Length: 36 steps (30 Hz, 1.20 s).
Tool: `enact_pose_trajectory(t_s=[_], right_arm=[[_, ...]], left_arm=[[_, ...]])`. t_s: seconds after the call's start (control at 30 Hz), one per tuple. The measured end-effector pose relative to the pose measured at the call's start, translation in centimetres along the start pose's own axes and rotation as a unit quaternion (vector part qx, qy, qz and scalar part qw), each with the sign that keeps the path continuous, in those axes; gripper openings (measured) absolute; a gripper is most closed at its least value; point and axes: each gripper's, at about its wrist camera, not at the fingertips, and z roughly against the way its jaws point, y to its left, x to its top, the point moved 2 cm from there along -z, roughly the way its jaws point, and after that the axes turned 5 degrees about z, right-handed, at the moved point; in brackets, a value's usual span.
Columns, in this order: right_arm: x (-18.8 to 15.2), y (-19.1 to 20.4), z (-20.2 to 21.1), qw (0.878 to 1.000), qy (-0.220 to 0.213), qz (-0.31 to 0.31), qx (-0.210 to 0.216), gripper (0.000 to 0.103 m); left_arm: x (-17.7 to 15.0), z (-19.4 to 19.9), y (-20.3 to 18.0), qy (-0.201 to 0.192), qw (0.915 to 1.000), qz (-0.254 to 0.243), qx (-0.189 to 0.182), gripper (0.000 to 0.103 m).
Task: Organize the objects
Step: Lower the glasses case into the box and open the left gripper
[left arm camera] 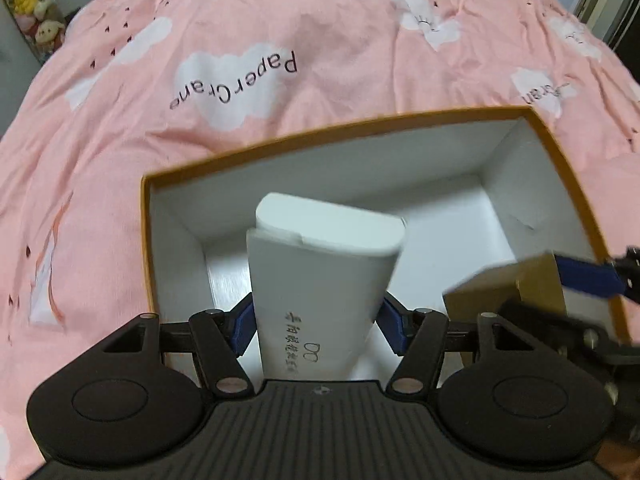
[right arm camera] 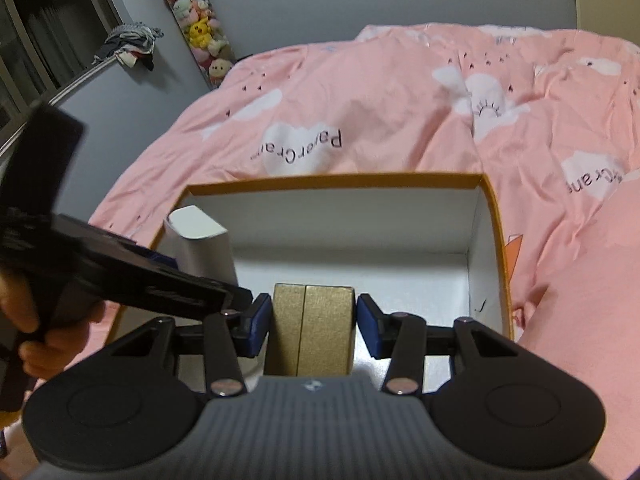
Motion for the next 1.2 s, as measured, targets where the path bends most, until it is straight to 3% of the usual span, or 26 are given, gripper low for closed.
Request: enact_pose_trajectory(t_s=[0.23,0.37,0.5,0.67,0.73,0.97,1.17,1.2], right_arm=[[-0.1,-1.0,-1.5,1.0,0.016,-0.007,0.006,0.049],[-0.4,-1.3,-1.9,1.0,0.025,-0.01,0.008,0.049],[-0.7,-1.4,-2.1,0.999,0.035,-0.016,0.013,0.049],[-0.9,-1.3,-2.1,0.999,0.041,-0.012,0.011,0.049],[-1.0,-1.3,-2.1,0.999,0.043,-0.014,0.011,0.049],[-1.1,-1.2,-2.3,0.999,0.049,-0.012,0.011,0.049],[-1.1,-1.0,-2.3,0.999,0.05,-0.007,0.012,0.049],[-1.1,-1.0,-2.3,0.999,0.051,-0.006,0.013,0.049]], left_arm=[[1.5,-3.5,-0.8,0.015,0.9945,-0.034,0.097,0.074],[1.0,-4.3,-1.7,0.002,0.9888,-0.073,0.13,0.076],[0.2,-5.4,-2.6,-0.006,0.977,-0.127,0.172,0.079],[-1.0,-6.1,-3.4,-0.025,0.9604,-0.195,0.198,0.085],[-1.2,-6.1,-3.5,-0.031,0.958,-0.206,0.198,0.086],[-0.7,-5.6,-2.8,-0.033,0.9661,-0.195,0.166,0.087],[-1.1,-5.4,-2.9,-0.05,0.9619,-0.215,0.162,0.087],[-1.1,-5.2,-2.9,-0.052,0.9646,-0.209,0.152,0.086]])
